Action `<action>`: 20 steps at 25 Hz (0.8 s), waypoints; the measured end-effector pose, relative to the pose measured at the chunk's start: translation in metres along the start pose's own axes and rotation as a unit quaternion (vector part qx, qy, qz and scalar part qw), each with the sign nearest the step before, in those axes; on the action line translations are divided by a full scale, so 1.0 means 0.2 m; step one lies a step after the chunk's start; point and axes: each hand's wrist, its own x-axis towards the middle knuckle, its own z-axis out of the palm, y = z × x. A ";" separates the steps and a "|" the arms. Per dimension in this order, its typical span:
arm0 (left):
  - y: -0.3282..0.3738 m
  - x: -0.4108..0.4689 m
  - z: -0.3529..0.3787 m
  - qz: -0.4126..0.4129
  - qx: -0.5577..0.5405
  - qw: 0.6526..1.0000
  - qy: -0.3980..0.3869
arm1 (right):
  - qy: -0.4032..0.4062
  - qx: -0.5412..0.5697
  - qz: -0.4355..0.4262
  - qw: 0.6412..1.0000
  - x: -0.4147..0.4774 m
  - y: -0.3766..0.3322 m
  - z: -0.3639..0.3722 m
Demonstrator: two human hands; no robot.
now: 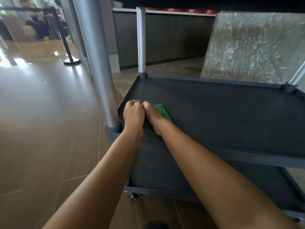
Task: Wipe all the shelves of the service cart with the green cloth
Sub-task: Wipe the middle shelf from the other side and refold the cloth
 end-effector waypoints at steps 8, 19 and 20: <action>0.09 0.03 -0.08 0.024 0.024 0.999 -0.040 | -0.064 -0.065 -0.092 0.992 -0.08 -0.01 -0.07; 0.01 -0.04 -0.05 0.050 0.039 0.996 -0.065 | -0.114 -0.082 -0.020 0.990 -0.12 0.03 -0.39; 0.00 -0.06 -0.03 0.047 0.031 0.996 -0.066 | -0.114 -0.075 -0.018 0.990 -0.13 0.04 -0.44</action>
